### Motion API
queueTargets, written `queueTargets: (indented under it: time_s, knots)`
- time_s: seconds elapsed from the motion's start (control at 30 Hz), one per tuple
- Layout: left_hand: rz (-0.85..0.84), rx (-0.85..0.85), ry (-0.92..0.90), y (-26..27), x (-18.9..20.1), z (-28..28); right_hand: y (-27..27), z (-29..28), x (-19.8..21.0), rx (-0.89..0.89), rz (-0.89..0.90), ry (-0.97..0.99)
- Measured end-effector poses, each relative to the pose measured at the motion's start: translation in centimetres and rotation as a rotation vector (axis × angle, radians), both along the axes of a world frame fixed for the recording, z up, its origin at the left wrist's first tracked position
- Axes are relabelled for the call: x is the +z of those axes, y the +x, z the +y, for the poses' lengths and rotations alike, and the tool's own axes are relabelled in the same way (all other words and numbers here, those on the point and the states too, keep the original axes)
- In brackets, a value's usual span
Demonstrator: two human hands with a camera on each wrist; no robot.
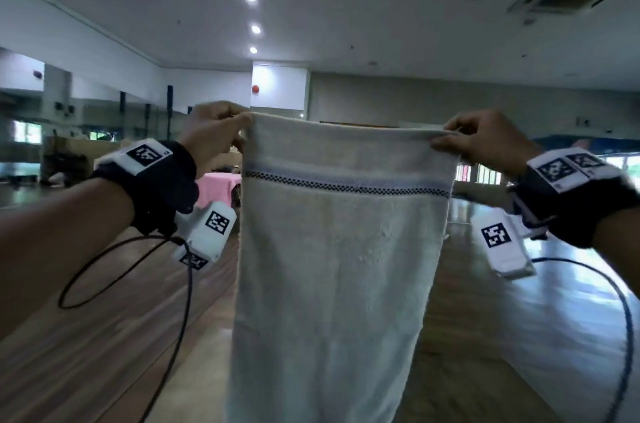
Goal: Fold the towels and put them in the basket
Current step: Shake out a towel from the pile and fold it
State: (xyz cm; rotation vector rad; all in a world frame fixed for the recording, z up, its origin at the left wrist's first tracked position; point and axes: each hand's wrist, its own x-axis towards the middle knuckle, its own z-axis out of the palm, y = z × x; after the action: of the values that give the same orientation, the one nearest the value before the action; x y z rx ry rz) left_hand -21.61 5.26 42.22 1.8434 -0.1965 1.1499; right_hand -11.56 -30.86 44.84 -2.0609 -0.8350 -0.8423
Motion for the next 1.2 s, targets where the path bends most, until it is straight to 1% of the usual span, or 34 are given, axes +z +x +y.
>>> queueTargets:
  time_s: [0.13, 0.23, 0.33, 0.43, 0.53, 0.6, 0.67, 0.8, 0.87, 0.93, 1.0, 1.03, 1.13, 1.17, 1.2]
  knots:
    - [-0.043, 0.040, -0.052, 0.6, 3.5, 0.5, 0.8, 1.0, 3.2, -0.006, -0.059, 0.103]
    - [-0.031, 0.034, -0.095, 1.7, 4.4, 1.3, 2.8, 2.3, 4.0, 0.017, -0.031, 0.166]
    - [0.119, -0.021, -0.084, 3.3, 3.1, 2.4, 5.8, 3.7, 2.7, 0.060, 0.122, 0.174]
    - [0.253, -0.011, -0.059, 5.3, 0.1, 3.3, 9.1, 5.0, -0.6, 0.043, 0.290, 0.109]
    - [0.282, 0.064, -0.006, 7.2, -2.1, 4.1, 11.1, 6.2, -3.1, -0.024, 0.324, 0.024]
    - [0.249, 0.077, -0.002, 8.2, -2.4, 4.4, 11.4, 6.8, -3.1, -0.082, 0.295, 0.002]
    - [0.172, 0.098, 0.010, 8.8, -2.0, 4.7, 10.9, 7.1, -2.4, -0.124, 0.249, 0.019]
    - [-0.001, 0.150, 0.030, 8.9, -0.2, 4.4, 9.3, 7.1, -0.3, -0.235, 0.086, 0.023]
    - [-0.058, 0.182, 0.048, 8.6, 0.5, 4.2, 8.5, 6.8, 0.4, -0.225, 0.072, 0.045]
    - [-0.079, 0.174, 0.057, 8.0, 0.6, 4.0, 7.8, 6.4, 0.5, -0.188, 0.097, 0.066]
    - [-0.012, 0.108, 0.048, 7.5, 0.2, 3.9, 7.3, 6.0, -0.1, -0.168, 0.112, 0.057]
    - [0.067, 0.085, 0.077, 7.2, -0.2, 3.9, 7.1, 5.7, -0.6, -0.167, 0.127, 0.037]
    - [0.406, 0.037, 0.265, 6.7, -2.0, 4.0, 7.2, 4.7, -2.6, -0.143, 0.241, -0.110]
    - [0.486, 0.038, 0.315, 6.8, -2.6, 4.0, 7.3, 4.4, -3.3, -0.128, 0.290, -0.169]
    - [0.530, 0.049, 0.347, 7.1, -3.3, 4.1, 7.5, 4.1, -4.1, -0.116, 0.334, -0.218]
